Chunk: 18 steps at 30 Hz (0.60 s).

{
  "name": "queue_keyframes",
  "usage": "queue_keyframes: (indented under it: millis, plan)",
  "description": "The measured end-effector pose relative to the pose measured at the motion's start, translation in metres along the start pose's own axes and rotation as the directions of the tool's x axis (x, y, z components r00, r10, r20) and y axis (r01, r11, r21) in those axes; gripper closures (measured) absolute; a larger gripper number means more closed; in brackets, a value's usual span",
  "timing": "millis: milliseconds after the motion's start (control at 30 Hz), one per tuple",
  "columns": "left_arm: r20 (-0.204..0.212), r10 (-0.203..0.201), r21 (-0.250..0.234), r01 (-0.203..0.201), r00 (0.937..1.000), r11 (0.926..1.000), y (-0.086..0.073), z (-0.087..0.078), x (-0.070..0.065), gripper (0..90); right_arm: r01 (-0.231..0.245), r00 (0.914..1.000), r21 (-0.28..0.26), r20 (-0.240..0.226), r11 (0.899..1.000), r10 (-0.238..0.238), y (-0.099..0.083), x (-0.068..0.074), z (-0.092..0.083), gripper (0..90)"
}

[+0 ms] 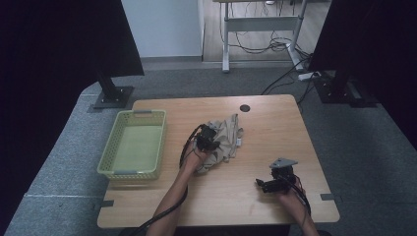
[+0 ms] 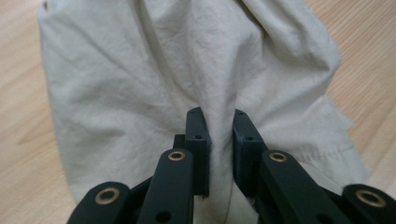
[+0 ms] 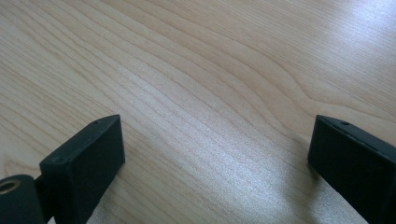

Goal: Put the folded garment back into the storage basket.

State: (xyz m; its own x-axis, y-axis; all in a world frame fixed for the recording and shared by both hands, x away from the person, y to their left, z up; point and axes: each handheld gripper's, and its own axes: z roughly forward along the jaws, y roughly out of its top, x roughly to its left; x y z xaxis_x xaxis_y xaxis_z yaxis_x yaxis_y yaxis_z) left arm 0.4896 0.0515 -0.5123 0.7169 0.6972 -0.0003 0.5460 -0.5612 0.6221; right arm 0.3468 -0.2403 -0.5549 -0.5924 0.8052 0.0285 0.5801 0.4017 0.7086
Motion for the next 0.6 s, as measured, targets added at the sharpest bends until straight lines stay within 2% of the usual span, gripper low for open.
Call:
queue_keyframes:
  millis: [100,167,233,367,600]
  plan:
    - [-0.004,0.02,-0.009,-0.02,0.9998,0.9998,0.003,-0.009,-0.001,79.8,0.0,1.0,0.0,0.0,1.0,0.0,0.0,0.0,0.0,3.5]
    - [-0.021,0.043,-0.02,-0.043,0.9988,0.9989,0.005,-0.02,-0.003,79.8,0.0,1.0,0.0,0.0,1.0,0.0,0.0,0.0,0.0,3.5]
    - [-0.021,0.043,-0.02,-0.043,0.9988,0.9989,0.005,-0.02,-0.003,79.9,0.0,1.0,0.0,0.0,1.0,0.0,0.0,0.0,0.0,3.5]
    - [-0.042,0.06,-0.049,-0.062,0.9974,0.9969,0.009,-0.041,-0.006,79.8,0.0,1.0,0.0,0.0,1.0,0.0,0.0,0.0,0.0,3.5]
    - [-0.066,0.075,-0.055,-0.079,0.995,0.9954,0.008,-0.06,-0.003,79.7,0.001,1.0,0.0,0.0,1.0,-0.001,0.0,0.0,0.0,3.5]
